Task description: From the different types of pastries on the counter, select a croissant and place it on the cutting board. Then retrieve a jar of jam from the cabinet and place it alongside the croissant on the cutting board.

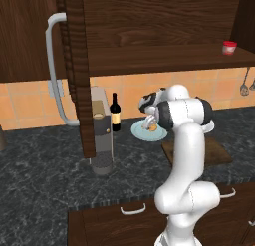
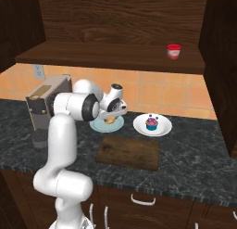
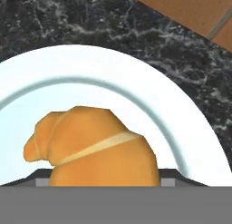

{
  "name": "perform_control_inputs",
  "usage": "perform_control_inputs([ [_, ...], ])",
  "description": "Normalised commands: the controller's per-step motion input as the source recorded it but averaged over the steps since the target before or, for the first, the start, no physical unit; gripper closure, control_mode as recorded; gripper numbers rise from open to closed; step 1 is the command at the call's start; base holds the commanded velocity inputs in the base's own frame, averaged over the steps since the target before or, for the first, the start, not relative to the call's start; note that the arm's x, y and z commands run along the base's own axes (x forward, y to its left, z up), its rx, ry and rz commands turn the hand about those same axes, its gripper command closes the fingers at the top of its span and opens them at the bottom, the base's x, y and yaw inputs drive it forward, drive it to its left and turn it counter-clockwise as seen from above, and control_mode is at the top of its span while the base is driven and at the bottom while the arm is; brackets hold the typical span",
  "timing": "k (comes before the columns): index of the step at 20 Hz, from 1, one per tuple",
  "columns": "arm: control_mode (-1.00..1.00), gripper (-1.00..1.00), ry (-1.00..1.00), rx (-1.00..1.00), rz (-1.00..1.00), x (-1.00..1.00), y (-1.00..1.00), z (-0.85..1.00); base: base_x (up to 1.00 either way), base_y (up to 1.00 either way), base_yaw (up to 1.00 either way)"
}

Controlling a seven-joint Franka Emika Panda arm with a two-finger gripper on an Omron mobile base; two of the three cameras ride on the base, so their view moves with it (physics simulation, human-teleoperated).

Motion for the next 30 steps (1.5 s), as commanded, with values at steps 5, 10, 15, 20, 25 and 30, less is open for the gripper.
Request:
perform_control_inputs([
  [5,-1.0,1.0,0.0,0.13,0.0,-0.12,-0.29,0.21,0.0,0.0,0.0],
  [10,-1.0,1.0,0.26,0.0,-0.06,-0.38,-0.04,0.19,0.0,0.0,0.0],
  [15,-1.0,1.0,0.2,0.0,-0.06,-0.62,-0.01,0.28,0.0,0.0,0.0],
  [20,-1.0,1.0,0.02,0.0,0.0,-0.96,-0.1,-0.01,0.0,0.0,0.0],
  [25,-1.0,1.0,0.0,0.0,0.0,-1.0,0.0,0.13,0.0,0.0,0.0],
  [30,-1.0,1.0,-0.11,-0.02,0.0,-1.0,0.0,0.01,0.0,0.0,0.0],
])
